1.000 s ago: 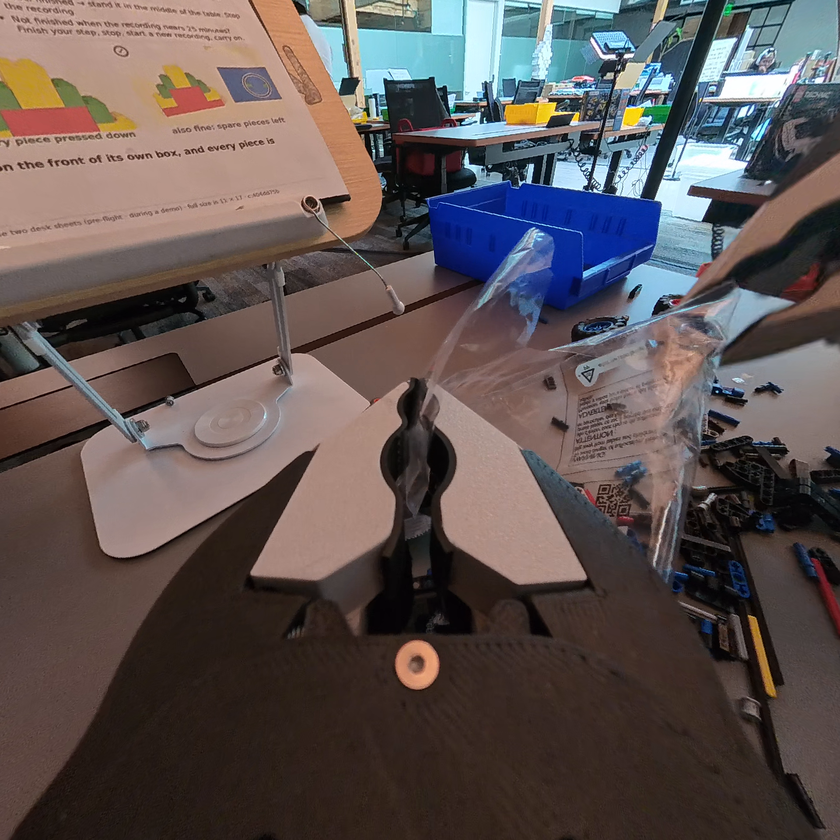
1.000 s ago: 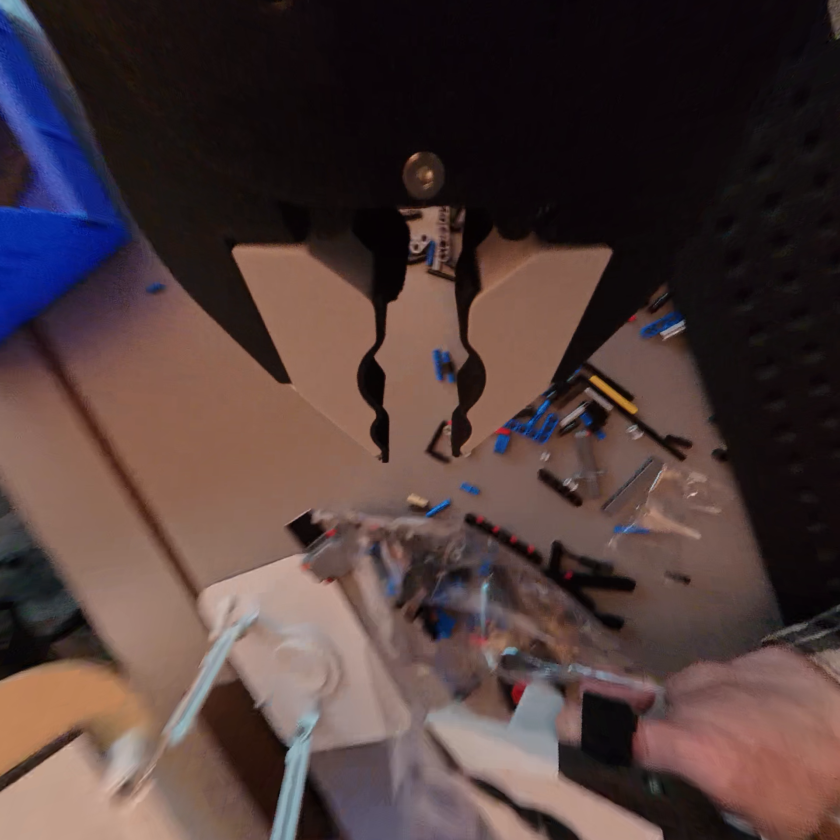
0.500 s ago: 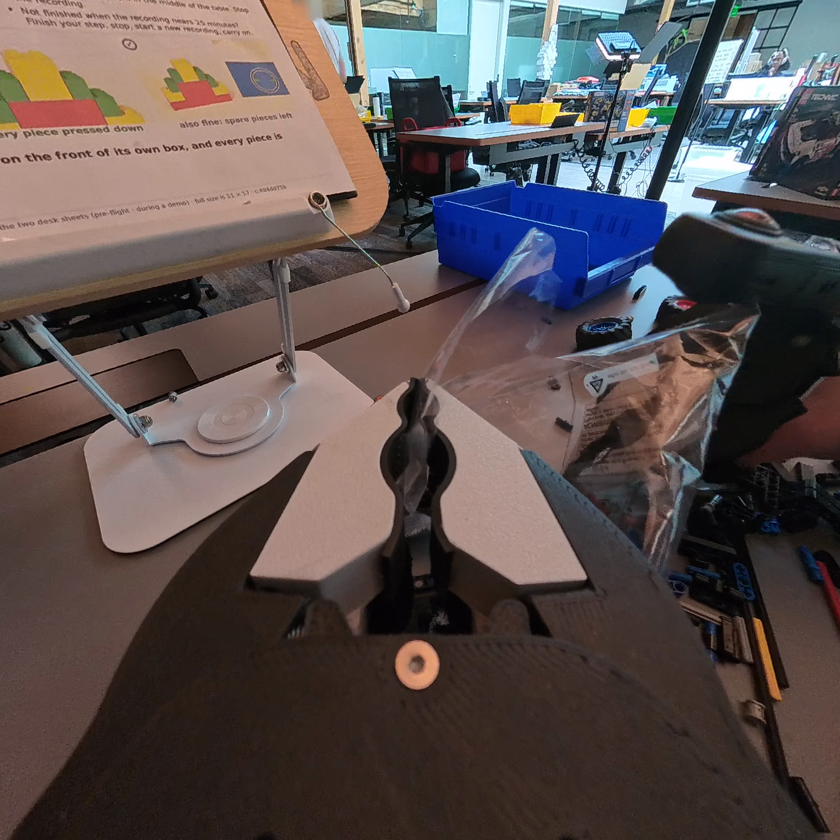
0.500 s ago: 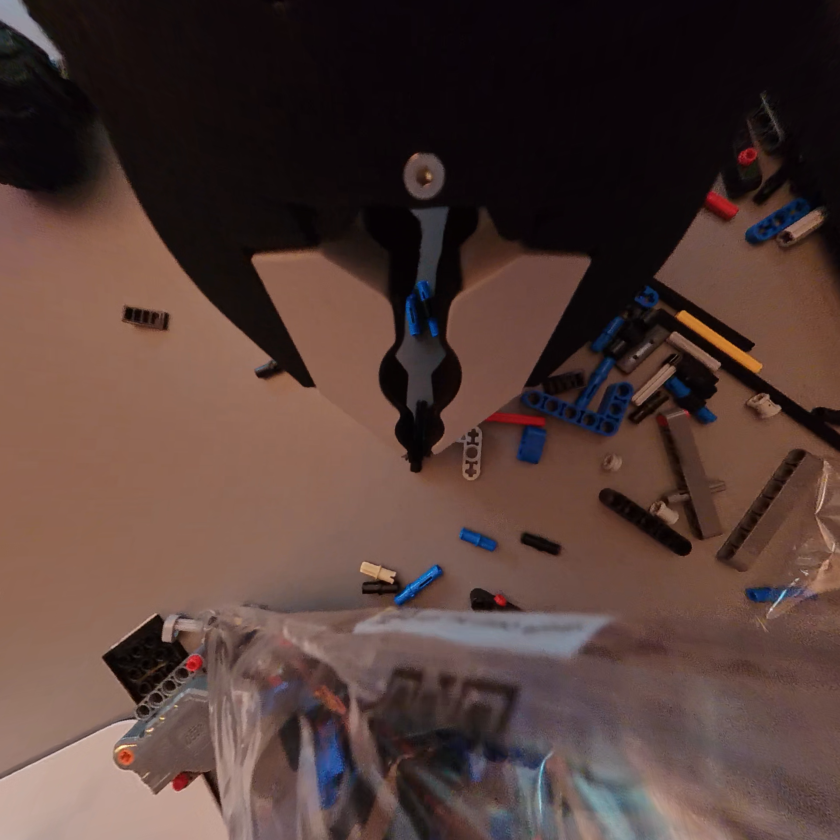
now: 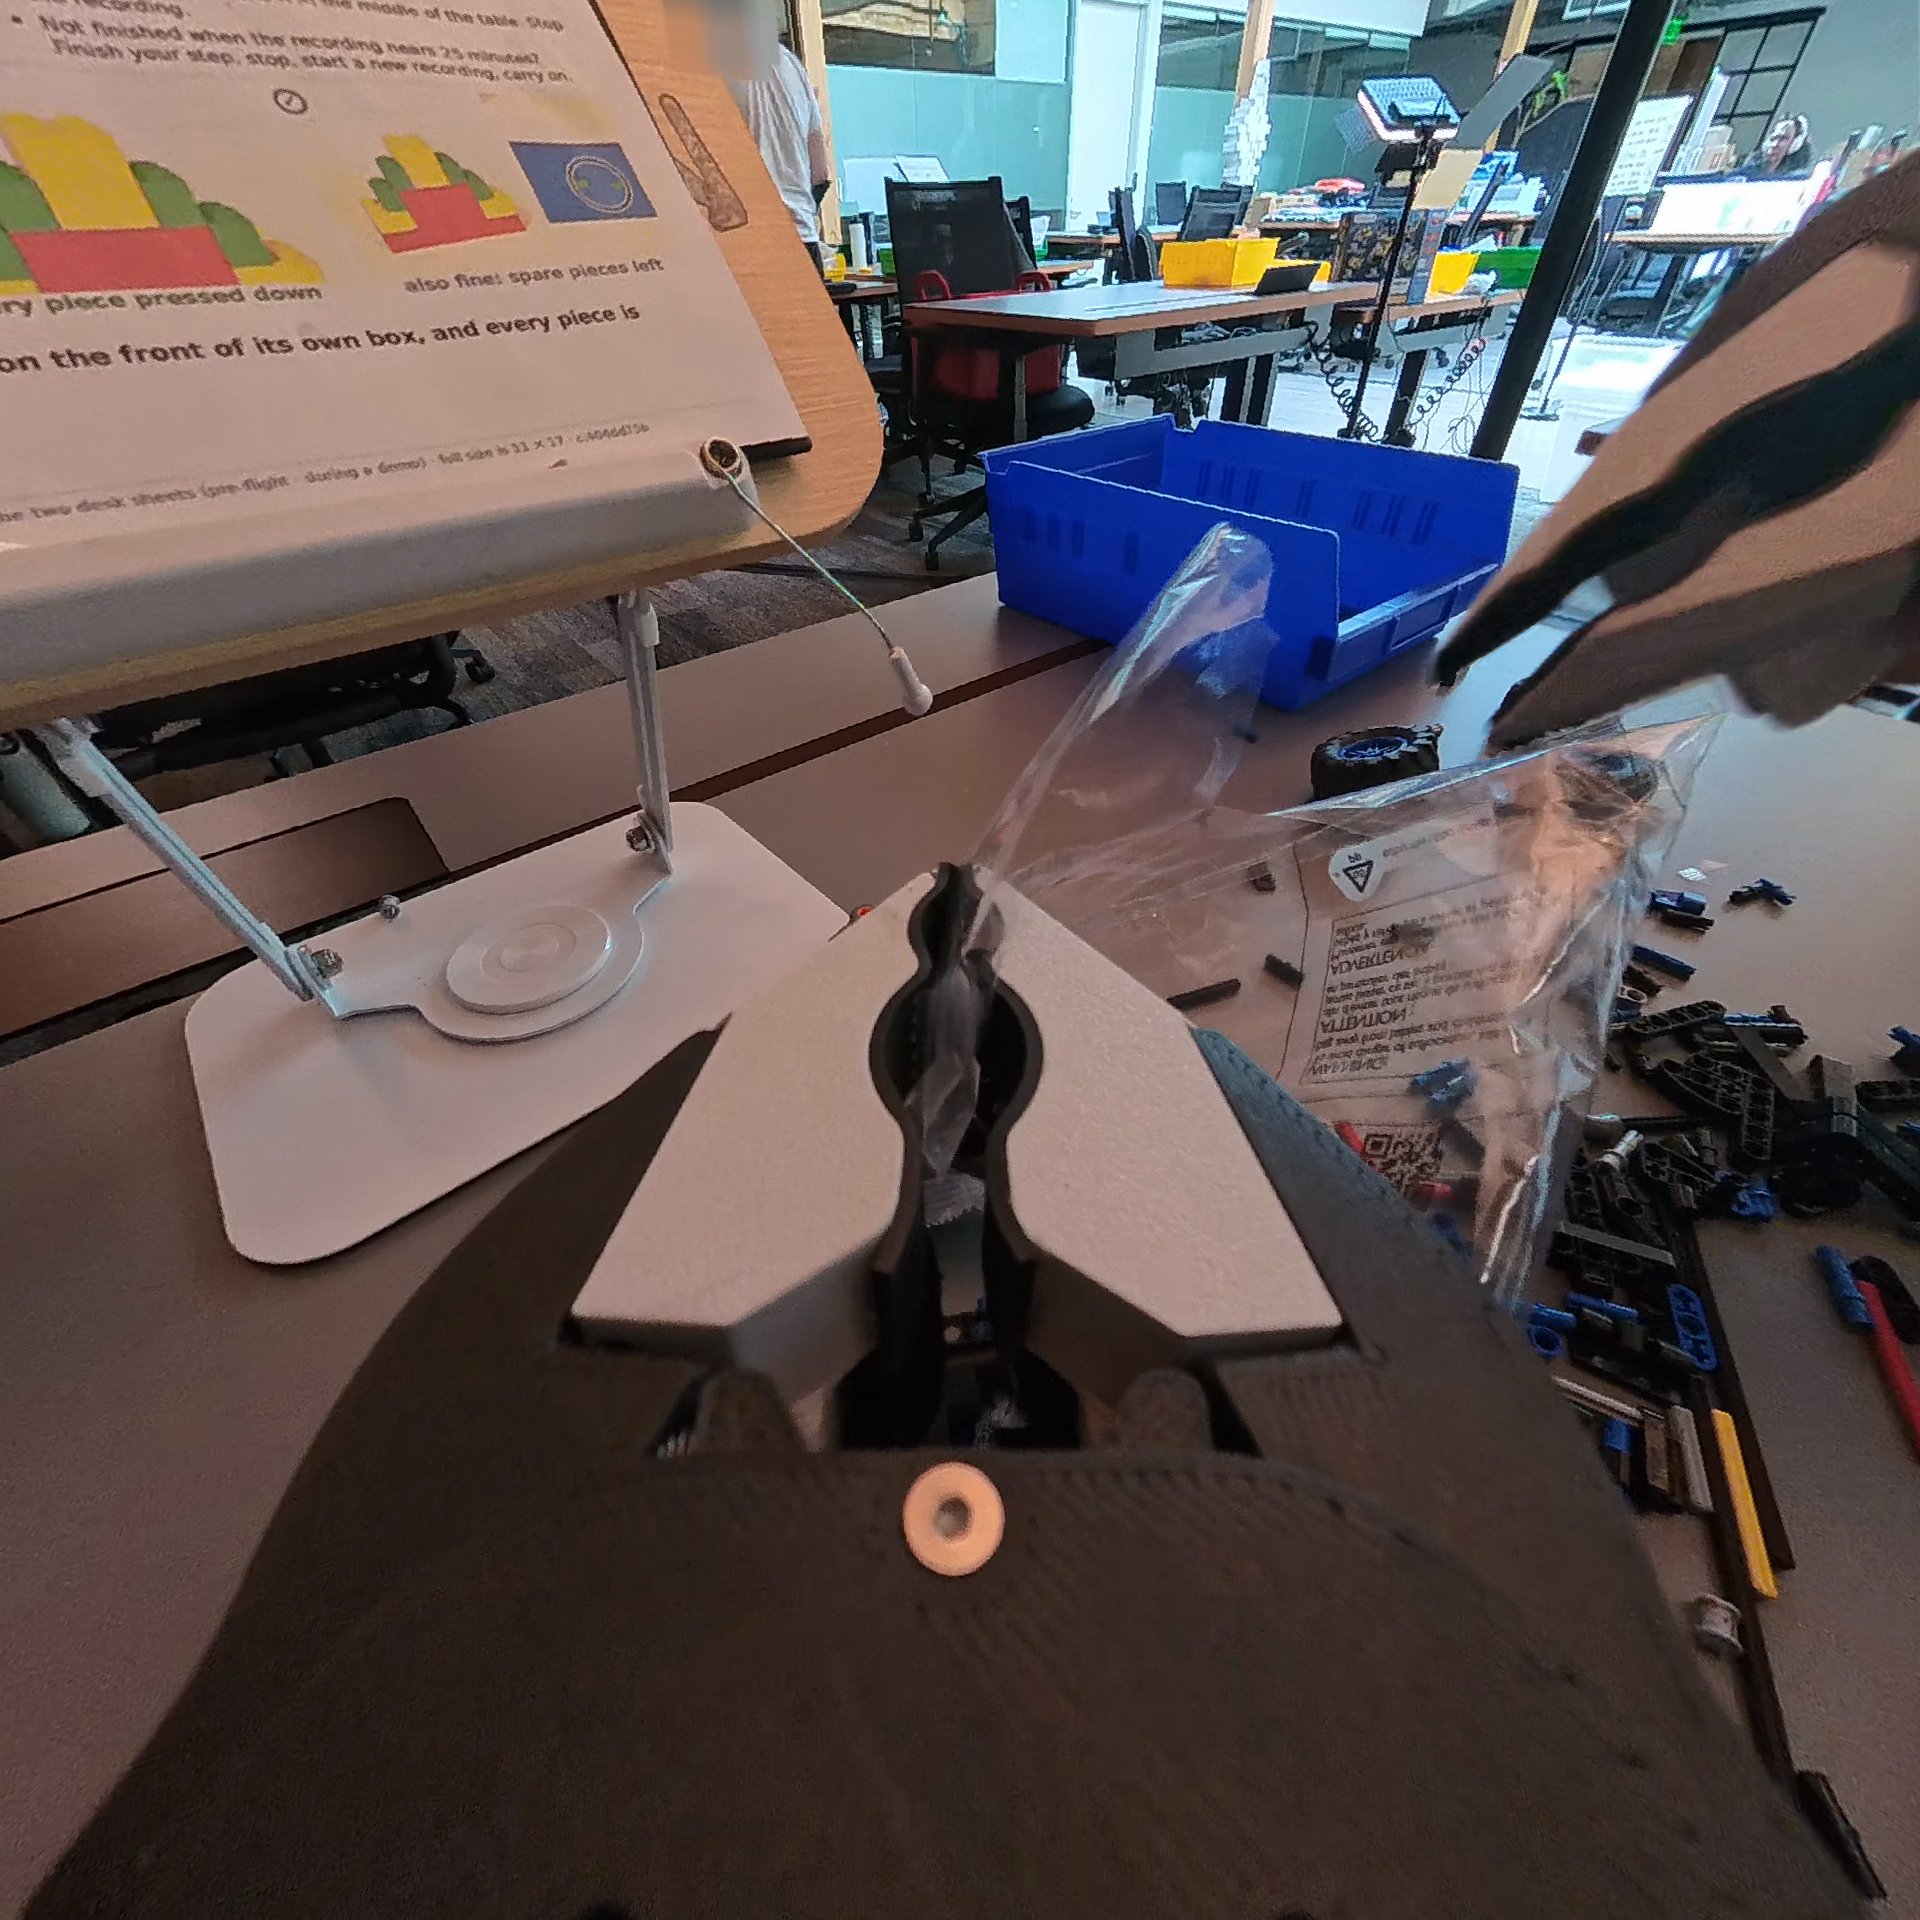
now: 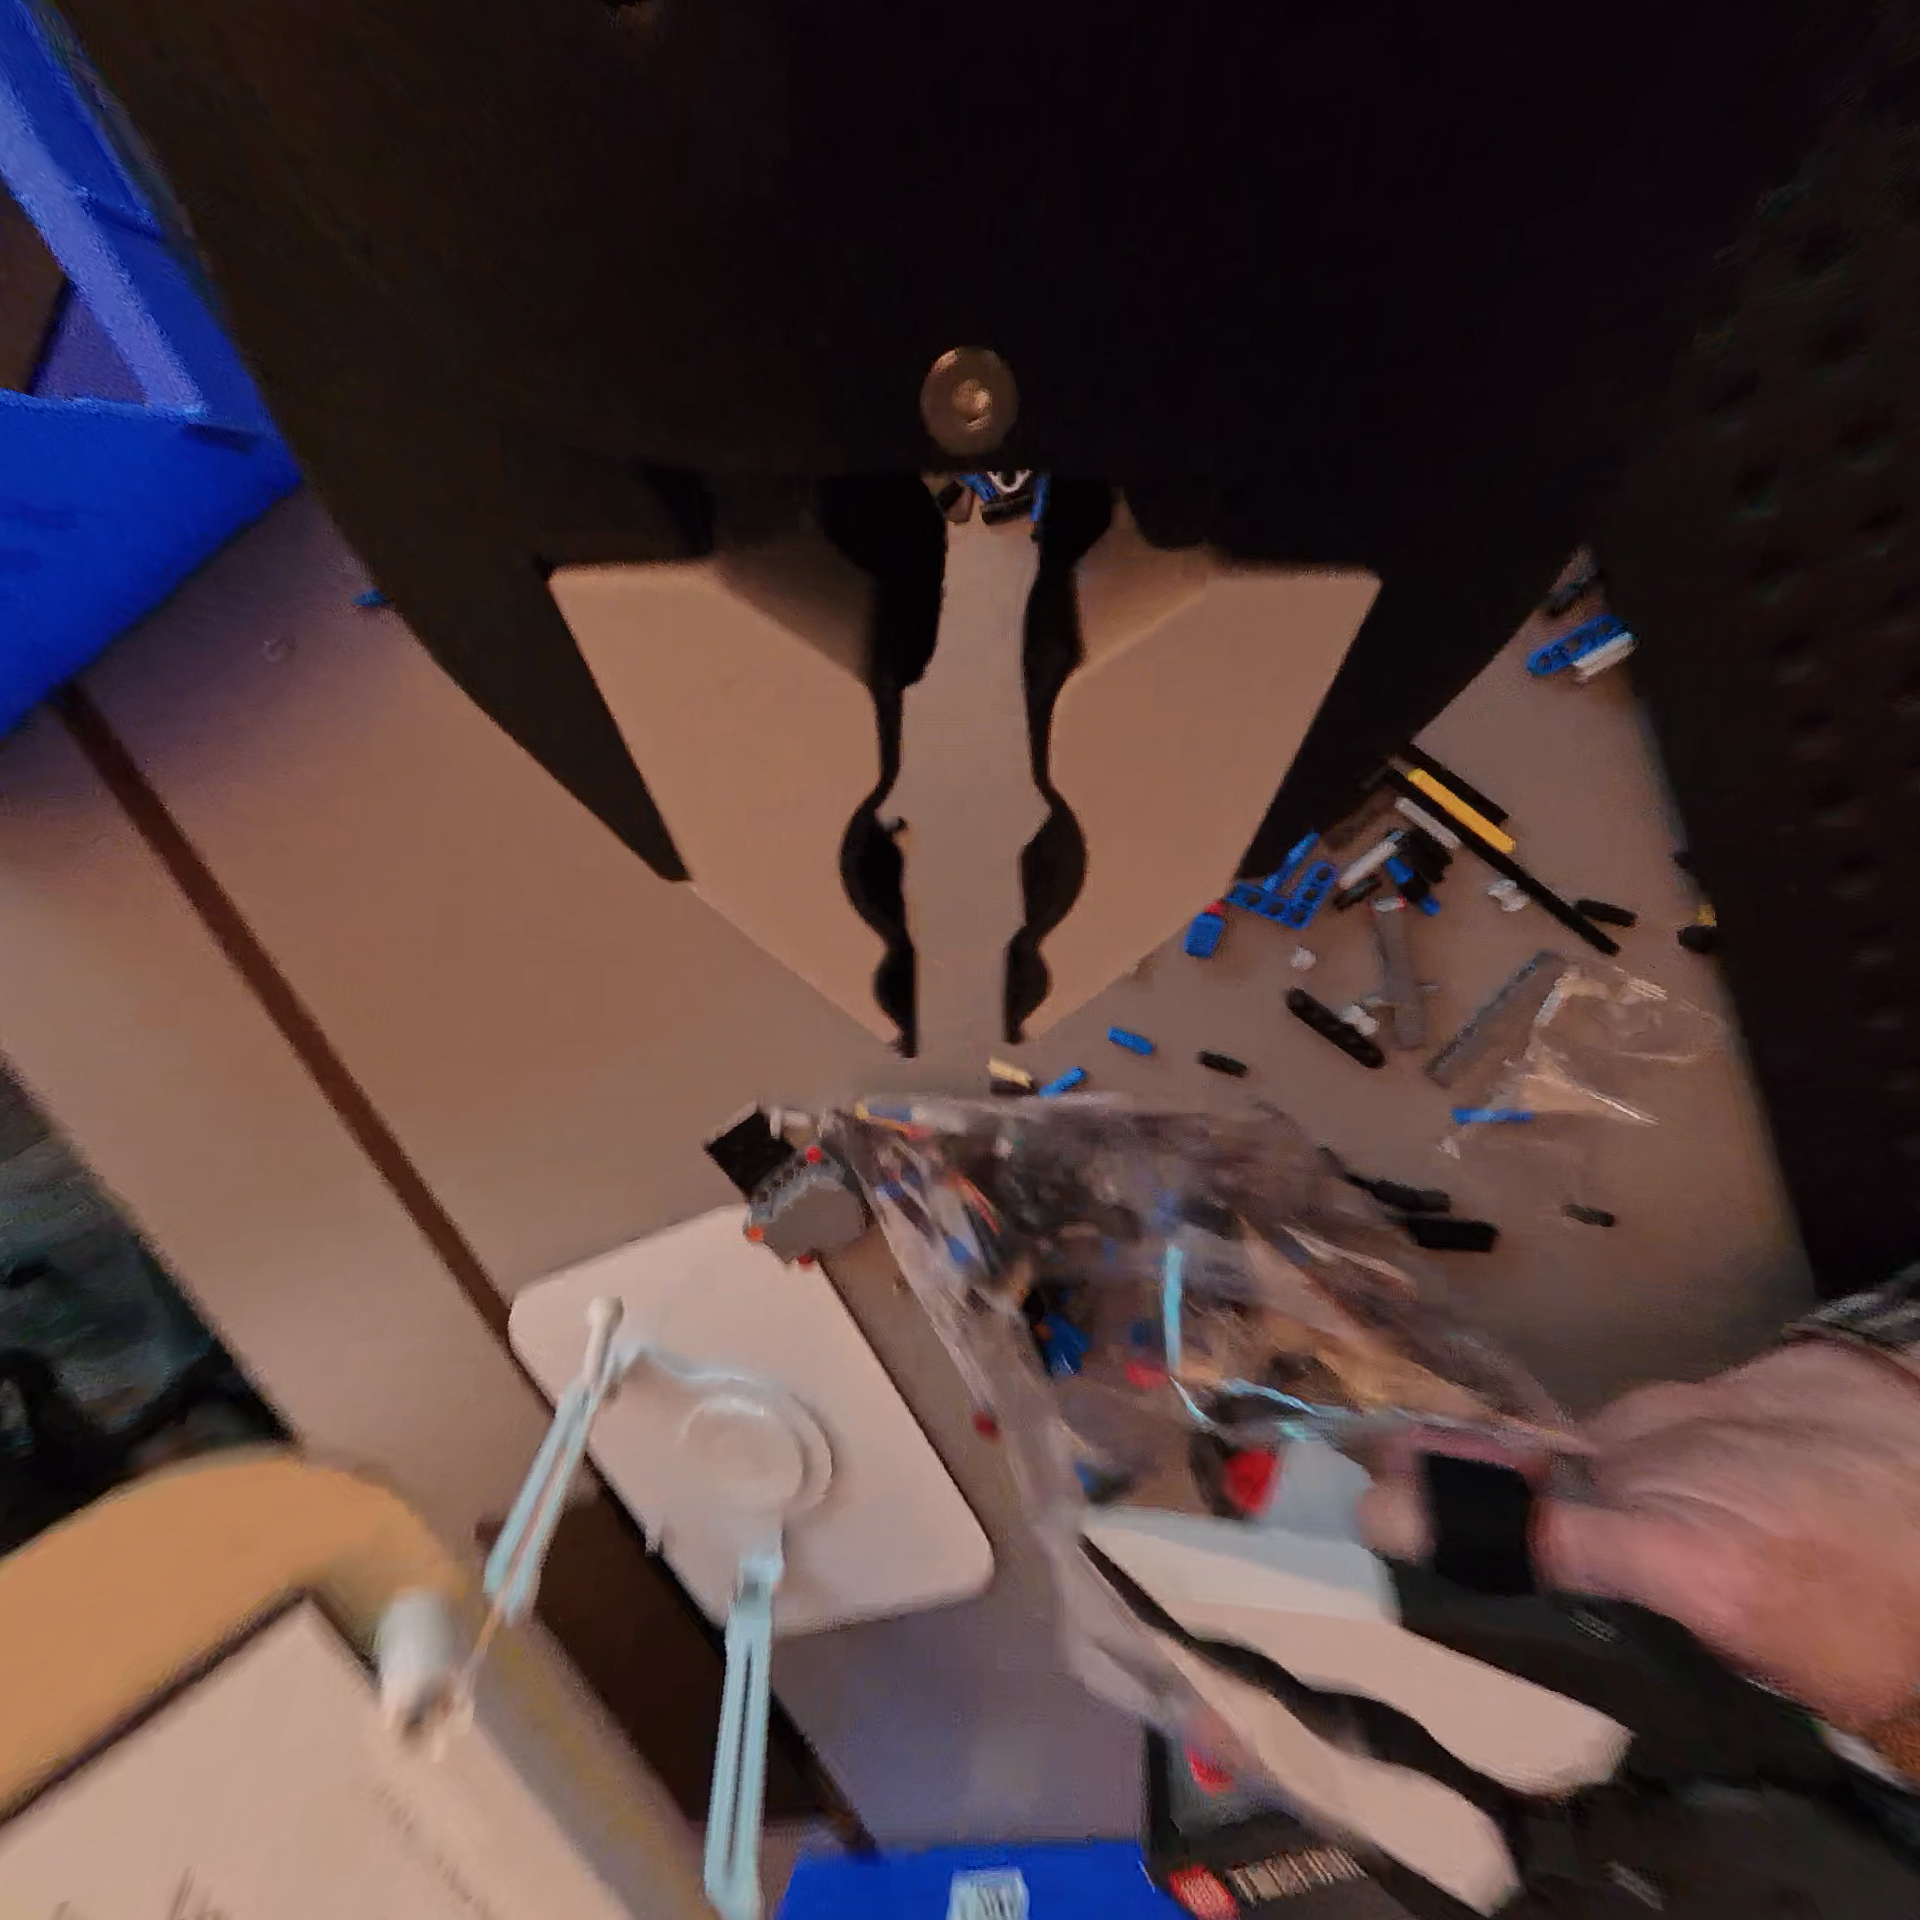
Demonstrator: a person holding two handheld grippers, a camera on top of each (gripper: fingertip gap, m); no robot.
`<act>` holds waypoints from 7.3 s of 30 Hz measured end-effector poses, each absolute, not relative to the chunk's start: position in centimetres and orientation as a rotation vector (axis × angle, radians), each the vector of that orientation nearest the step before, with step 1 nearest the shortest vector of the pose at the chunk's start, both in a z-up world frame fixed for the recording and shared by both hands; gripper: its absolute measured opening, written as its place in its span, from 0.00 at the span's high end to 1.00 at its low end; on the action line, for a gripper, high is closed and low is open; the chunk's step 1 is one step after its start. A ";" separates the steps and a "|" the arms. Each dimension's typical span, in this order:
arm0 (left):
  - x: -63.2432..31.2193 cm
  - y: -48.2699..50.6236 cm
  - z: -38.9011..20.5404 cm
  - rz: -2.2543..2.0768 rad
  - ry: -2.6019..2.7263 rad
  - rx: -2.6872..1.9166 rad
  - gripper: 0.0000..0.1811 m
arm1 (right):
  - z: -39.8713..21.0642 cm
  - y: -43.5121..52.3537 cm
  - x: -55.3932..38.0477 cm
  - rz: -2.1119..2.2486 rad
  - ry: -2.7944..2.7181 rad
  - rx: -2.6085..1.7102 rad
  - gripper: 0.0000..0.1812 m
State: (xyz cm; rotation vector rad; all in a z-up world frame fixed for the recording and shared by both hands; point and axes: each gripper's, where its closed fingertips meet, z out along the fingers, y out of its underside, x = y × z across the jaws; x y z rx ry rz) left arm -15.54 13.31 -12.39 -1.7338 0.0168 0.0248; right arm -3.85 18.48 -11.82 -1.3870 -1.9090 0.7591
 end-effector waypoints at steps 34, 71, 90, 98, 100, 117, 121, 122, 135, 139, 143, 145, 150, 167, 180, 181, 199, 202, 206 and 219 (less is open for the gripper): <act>-15.8 13.3 -12.6 0.035 0.015 -1.741 1.00 | -7.5 13.9 -8.8 0.922 -1.957 -1.122 0.88; -15.4 13.5 -12.7 0.042 0.034 -1.748 1.00 | -6.9 13.9 -6.8 1.092 -1.917 -1.127 0.98; -15.6 13.4 -12.8 0.044 0.028 -1.751 1.00 | -22.1 28.7 -3.0 0.570 -1.844 -1.775 0.83; -15.5 13.4 -12.8 0.040 0.031 -1.749 1.00 | -25.7 30.1 -2.4 0.432 -1.855 -1.893 0.92; -15.5 13.4 -12.8 0.038 0.032 -1.749 1.00 | -25.8 30.0 -2.4 0.468 -1.845 -1.905 0.92; -15.2 13.7 -12.8 0.042 0.046 -1.753 1.00 | -7.7 16.1 -6.2 1.019 -1.837 -1.184 0.93; -15.3 13.7 -12.9 0.043 0.044 -1.755 1.00 | -7.9 10.8 -8.5 0.951 -1.989 -1.046 0.93; -15.3 13.7 -12.9 0.045 0.043 -1.754 1.00 | -9.0 10.7 -9.2 0.914 -2.011 -1.062 0.91; -15.5 13.6 -12.7 0.049 0.039 -1.747 1.00 | -16.1 23.6 -2.4 0.659 -1.857 -1.595 0.89; -15.4 13.6 -12.7 0.048 0.038 -1.748 1.00 | -22.1 25.9 1.6 0.490 -1.922 -1.819 0.91; -15.6 13.5 -12.8 0.050 0.029 -1.748 1.00 | -24.8 26.4 2.9 0.389 -1.975 -1.908 0.93; -15.7 13.4 -12.7 0.051 0.026 -1.746 1.00 | -25.4 26.3 2.7 0.399 -1.989 -1.922 0.97; -15.6 13.4 -12.6 0.048 0.029 -1.744 1.00 | -25.9 26.5 2.7 0.427 -1.987 -1.950 0.98; -15.3 13.4 -12.4 0.049 0.045 -1.739 1.00 | -9.6 10.8 -8.7 0.799 -2.034 -1.124 0.89; -14.9 13.5 -12.3 0.044 0.060 -1.738 1.00 | -15.2 25.6 8.4 0.540 -1.689 -1.725 0.88; -14.9 13.5 -12.3 0.046 0.059 -1.739 1.00 | -16.7 26.3 9.8 0.518 -1.689 -1.788 0.87; -14.9 13.6 -12.5 0.051 0.058 -1.745 1.00 | -22.4 26.7 12.1 0.597 -1.686 -1.903 1.00; -14.6 13.6 -12.6 0.048 0.068 -1.745 1.00 | -19.5 25.9 10.7 0.602 -1.693 -1.810 1.00; -14.1 13.8 -12.5 0.045 0.083 -1.746 1.00 | -11.9 20.7 6.0 0.811 -1.711 -1.497 1.00; -13.5 13.8 -12.3 0.027 0.116 -1.733 1.00 | -9.3 12.2 -5.8 0.660 -1.874 -1.197 0.86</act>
